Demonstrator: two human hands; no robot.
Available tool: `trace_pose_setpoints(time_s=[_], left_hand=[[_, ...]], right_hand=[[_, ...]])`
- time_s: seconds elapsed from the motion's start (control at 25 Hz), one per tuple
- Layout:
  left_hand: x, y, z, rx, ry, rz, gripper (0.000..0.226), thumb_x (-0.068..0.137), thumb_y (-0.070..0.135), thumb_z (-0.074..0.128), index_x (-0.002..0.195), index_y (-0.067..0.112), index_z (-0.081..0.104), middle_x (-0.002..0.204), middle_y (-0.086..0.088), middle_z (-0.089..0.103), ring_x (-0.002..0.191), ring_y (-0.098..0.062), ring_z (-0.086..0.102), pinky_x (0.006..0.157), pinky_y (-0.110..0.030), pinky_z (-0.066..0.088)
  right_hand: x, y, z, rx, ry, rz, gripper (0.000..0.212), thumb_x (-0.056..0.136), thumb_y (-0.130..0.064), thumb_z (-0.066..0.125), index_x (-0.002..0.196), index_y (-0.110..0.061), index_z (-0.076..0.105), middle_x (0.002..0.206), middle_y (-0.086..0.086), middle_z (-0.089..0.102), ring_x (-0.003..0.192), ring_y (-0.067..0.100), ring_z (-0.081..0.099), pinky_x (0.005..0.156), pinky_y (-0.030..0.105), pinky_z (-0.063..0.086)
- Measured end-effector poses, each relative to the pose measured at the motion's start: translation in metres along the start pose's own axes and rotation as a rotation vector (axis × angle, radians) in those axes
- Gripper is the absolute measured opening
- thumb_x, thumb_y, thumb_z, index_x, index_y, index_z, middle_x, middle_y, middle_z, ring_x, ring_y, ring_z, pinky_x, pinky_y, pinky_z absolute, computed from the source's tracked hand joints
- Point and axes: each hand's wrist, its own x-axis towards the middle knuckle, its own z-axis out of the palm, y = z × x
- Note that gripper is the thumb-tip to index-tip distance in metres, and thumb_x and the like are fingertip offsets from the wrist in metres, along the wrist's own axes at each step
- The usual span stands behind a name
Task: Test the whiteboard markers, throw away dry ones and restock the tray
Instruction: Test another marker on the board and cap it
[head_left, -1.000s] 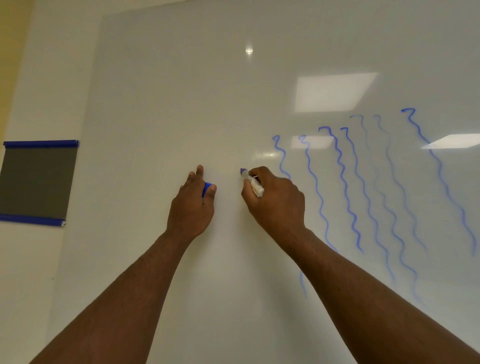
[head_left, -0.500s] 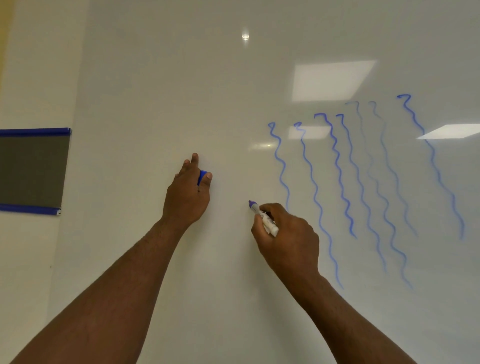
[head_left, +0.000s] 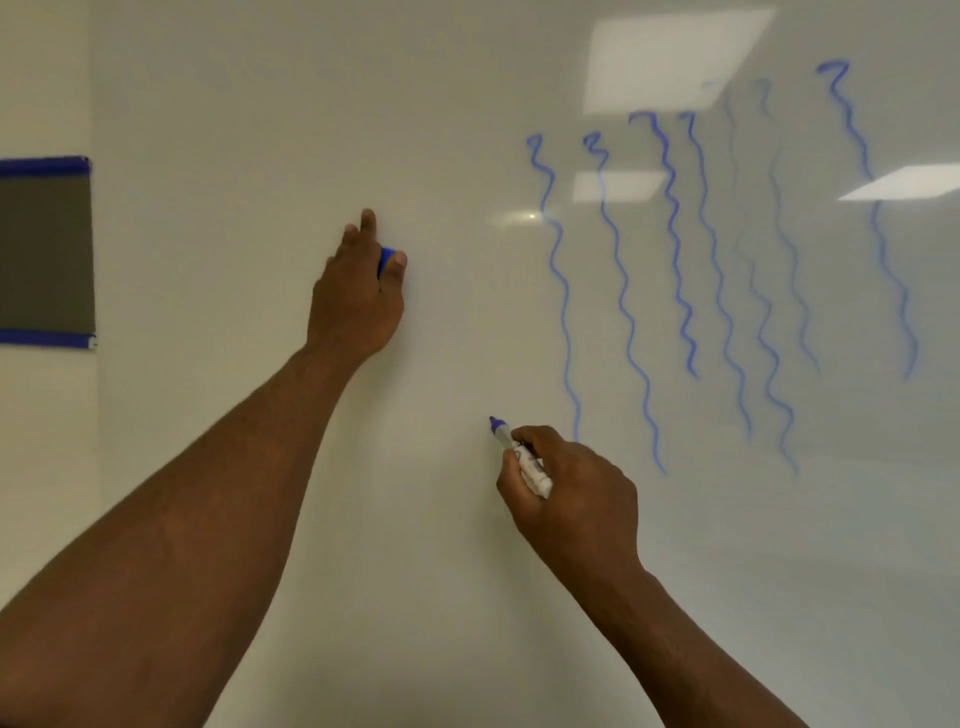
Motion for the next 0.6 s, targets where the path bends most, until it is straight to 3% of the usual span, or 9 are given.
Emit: trace_pose_setpoints(time_s=[0.2,0.36,0.52,0.6], left_hand=[[-0.002,0.003,0.001,0.036,-0.009,0.000,0.060,0.104,0.037,0.033,0.155,0.015,0.008,0.160,-0.013,0.014,0.148,-0.023,0.012,0.119,-0.035,0.010],[-0.006,0.003,0.001,0.042,-0.021,0.001,0.060,0.104,0.036,0.032,0.154,0.013,0.008,0.160,-0.015,0.015,0.148,-0.024,0.013,0.119,-0.033,0.011],[-0.015,0.002,0.002,-0.032,-0.043,-0.011,0.060,0.104,0.036,0.030,0.154,0.010,0.009,0.160,-0.014,0.016,0.148,-0.023,0.013,0.119,-0.029,0.011],[-0.036,0.001,0.006,-0.113,-0.052,-0.041,0.059,0.104,0.037,0.031,0.153,0.009,0.015,0.158,-0.010,0.025,0.146,-0.020,0.021,0.118,-0.025,0.015]], right_hand=[[-0.035,0.011,0.001,0.023,-0.003,0.060,0.010,0.079,-0.033,0.062,0.087,-0.031,0.067,0.054,-0.012,0.051,0.050,0.008,0.049,0.047,0.022,0.036],[-0.065,0.020,0.002,0.016,-0.092,0.155,0.008,0.081,-0.033,0.062,0.087,-0.029,0.066,0.058,-0.009,0.059,0.054,0.010,0.053,0.050,0.026,0.040],[-0.090,0.030,-0.004,0.294,-0.084,0.285,0.010,0.083,-0.029,0.065,0.093,-0.029,0.067,0.069,-0.013,0.066,0.060,0.011,0.061,0.056,0.033,0.051],[-0.104,0.032,-0.010,0.420,-0.064,0.321,0.012,0.085,-0.024,0.067,0.097,-0.027,0.067,0.075,-0.016,0.067,0.063,0.009,0.062,0.056,0.026,0.050]])
